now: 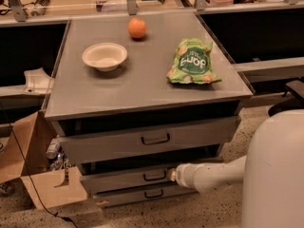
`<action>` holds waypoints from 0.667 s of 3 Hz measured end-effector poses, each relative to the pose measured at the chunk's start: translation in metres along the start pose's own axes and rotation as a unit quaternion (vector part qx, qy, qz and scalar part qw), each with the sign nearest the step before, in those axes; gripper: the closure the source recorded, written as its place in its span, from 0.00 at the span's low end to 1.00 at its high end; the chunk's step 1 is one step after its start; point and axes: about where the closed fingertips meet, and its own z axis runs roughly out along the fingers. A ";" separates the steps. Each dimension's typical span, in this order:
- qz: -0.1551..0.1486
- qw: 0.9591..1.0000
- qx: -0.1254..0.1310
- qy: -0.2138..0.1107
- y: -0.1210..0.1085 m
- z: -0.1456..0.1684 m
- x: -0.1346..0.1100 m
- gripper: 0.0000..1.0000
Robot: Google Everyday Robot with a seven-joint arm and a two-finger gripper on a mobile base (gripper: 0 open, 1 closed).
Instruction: Close middle drawer
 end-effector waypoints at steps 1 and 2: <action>0.000 1.000 0.003 -0.006 -0.001 0.002 -0.004 1.00; -0.001 1.000 0.003 -0.010 0.001 0.003 -0.007 1.00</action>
Offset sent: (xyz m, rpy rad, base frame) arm 0.0625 0.0246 0.0091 -0.0087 -0.0977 -0.0160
